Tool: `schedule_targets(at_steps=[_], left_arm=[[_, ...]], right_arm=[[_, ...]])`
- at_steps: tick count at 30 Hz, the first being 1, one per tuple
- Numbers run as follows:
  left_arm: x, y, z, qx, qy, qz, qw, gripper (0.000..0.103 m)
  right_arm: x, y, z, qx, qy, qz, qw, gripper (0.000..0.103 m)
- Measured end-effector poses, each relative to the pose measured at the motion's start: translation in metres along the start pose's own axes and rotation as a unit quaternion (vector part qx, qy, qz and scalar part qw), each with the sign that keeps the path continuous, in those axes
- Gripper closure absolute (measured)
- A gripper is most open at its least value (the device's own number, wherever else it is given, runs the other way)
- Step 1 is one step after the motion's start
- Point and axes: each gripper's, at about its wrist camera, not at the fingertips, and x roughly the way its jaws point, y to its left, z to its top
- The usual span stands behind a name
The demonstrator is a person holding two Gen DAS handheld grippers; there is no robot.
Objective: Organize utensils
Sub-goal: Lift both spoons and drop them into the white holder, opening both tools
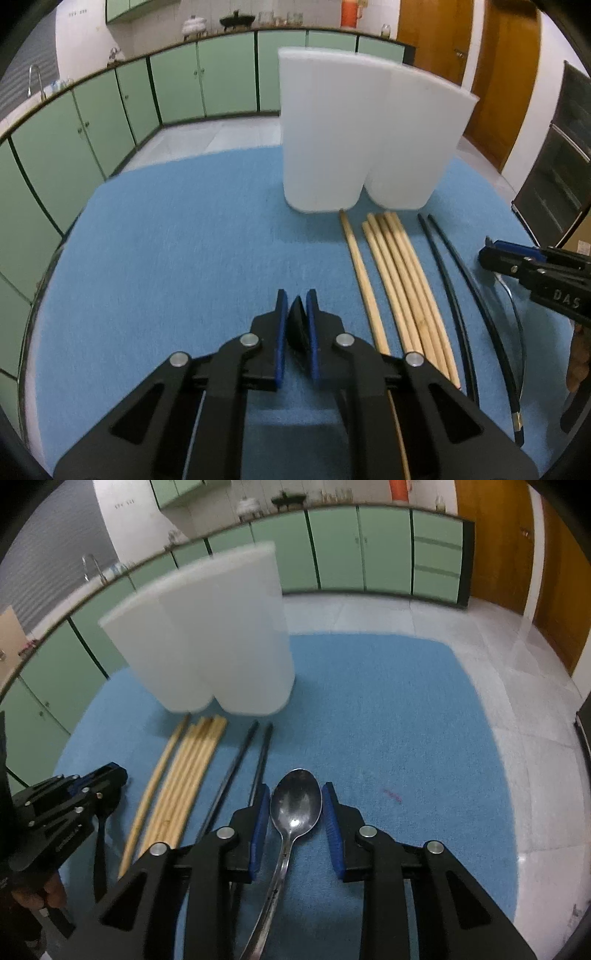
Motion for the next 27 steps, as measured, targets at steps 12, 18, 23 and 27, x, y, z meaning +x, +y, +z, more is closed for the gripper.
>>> schedule_targets(at_steps=[12,18,23,27], left_arm=[[-0.044,-0.009,0.01,-0.007,-0.127,0.014,0.9918,0.095],[-0.063,-0.006,0.035,-0.014,-0.172,0.007,0.985,0.095],[-0.078,-0.005,0.057,-0.018,-0.21,0.003,0.9775,0.095],[-0.089,-0.008,0.08,-0.017,-0.245,-0.001,0.9693,0.095]], right_arm=[[-0.061,0.003,0.007,-0.04,-0.122,0.036,0.991,0.075],[-0.086,0.006,0.019,-0.049,-0.161,0.062,0.984,0.075],[-0.096,0.007,0.031,-0.06,-0.184,0.064,0.979,0.075],[-0.116,0.009,0.05,-0.063,-0.213,0.076,0.972,0.075]])
